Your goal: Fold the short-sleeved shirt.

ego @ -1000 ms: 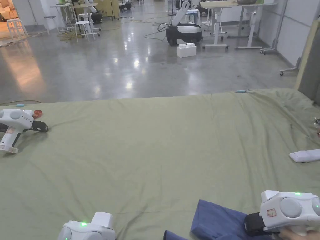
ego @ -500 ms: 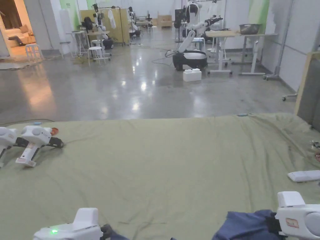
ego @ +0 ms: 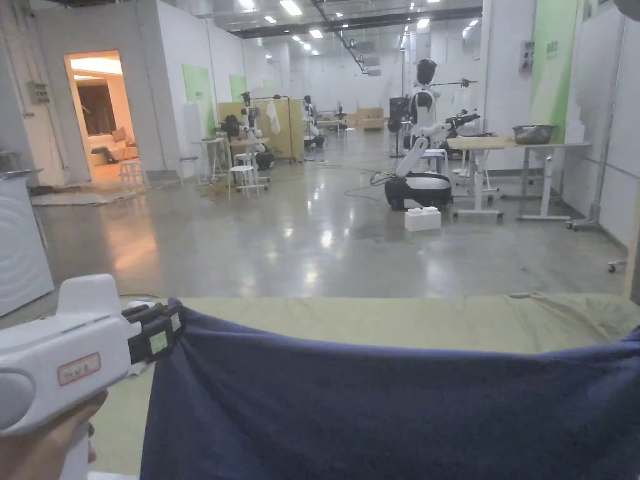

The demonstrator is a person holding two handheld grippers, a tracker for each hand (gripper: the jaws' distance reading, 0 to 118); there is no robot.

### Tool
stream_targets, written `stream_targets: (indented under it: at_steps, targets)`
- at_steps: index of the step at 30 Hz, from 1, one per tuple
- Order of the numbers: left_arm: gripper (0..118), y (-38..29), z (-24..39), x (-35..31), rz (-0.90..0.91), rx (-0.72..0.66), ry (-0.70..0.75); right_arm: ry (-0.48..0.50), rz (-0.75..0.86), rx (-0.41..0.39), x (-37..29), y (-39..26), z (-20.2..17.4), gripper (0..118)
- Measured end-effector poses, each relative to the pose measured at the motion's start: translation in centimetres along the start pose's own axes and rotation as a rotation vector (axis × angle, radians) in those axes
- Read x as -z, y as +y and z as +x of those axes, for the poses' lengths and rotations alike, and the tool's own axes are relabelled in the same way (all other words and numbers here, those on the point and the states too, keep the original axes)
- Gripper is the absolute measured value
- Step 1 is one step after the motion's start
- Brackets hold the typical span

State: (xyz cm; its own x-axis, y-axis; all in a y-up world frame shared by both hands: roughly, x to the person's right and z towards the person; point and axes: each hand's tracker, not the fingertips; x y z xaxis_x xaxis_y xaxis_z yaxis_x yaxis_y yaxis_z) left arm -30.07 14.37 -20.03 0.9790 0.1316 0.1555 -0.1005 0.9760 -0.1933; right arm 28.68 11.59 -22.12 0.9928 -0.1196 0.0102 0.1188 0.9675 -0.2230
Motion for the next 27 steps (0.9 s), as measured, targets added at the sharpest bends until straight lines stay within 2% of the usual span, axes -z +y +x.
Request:
stream_targets:
  at_steps: [4, 8, 14, 18, 20, 22, 27]
  targets:
    - [5, 4.2, 1.1, -1.0, 0.081, 0.025, 0.042, 0.005, 0.078, -0.048, -1.0, 5.2, -2.6, 4]
    - [3, 7.3, 1.8, -1.5, 0.155, 0.06, 0.09, -0.009, 0.147, -0.031, -1.3, 9.8, -4.3, 4]
    - [3, 11.7, 1.7, -0.4, 0.216, 0.039, 0.102, -0.023, 0.198, -0.032, 0.5, 16.0, -4.9, 4]
    - [3, 14.0, 1.2, 2.3, 0.222, 0.029, 0.116, -0.049, 0.202, -0.056, 3.0, 19.0, -5.6, 4]
    - [3, 15.1, 0.4, 4.1, 0.249, -0.032, 0.034, -0.068, 0.209, -0.084, 4.4, 20.4, -6.0, 4]
    - [3, 16.3, 0.5, 6.1, 0.225, -0.031, 0.087, -0.078, 0.212, -0.096, 5.7, 21.4, -6.1, 4]
    - [3, 18.1, 0.5, 10.3, 0.212, -0.011, 0.091, -0.103, 0.234, -0.117, 8.7, 24.0, -6.4, 4]
